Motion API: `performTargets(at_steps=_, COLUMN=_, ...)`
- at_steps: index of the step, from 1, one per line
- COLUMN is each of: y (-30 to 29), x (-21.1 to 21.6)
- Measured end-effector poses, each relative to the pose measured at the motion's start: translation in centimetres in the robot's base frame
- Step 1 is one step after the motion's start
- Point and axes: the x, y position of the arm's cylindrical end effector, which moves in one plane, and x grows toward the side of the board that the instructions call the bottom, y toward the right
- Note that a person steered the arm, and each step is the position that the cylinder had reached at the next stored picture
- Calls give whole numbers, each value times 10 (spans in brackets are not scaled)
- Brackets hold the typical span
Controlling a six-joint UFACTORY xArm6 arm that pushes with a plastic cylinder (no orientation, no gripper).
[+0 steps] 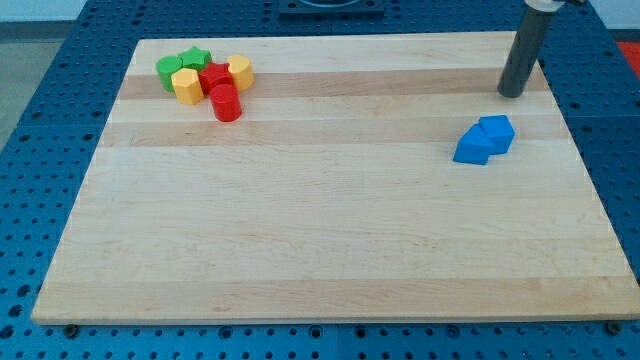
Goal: Place the blue cube at the center of the board
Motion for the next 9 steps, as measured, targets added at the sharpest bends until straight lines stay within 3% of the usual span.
performTargets(at_steps=1, y=30, x=61)
performTargets(at_steps=3, y=31, x=74)
performTargets(at_steps=9, y=-100, x=78)
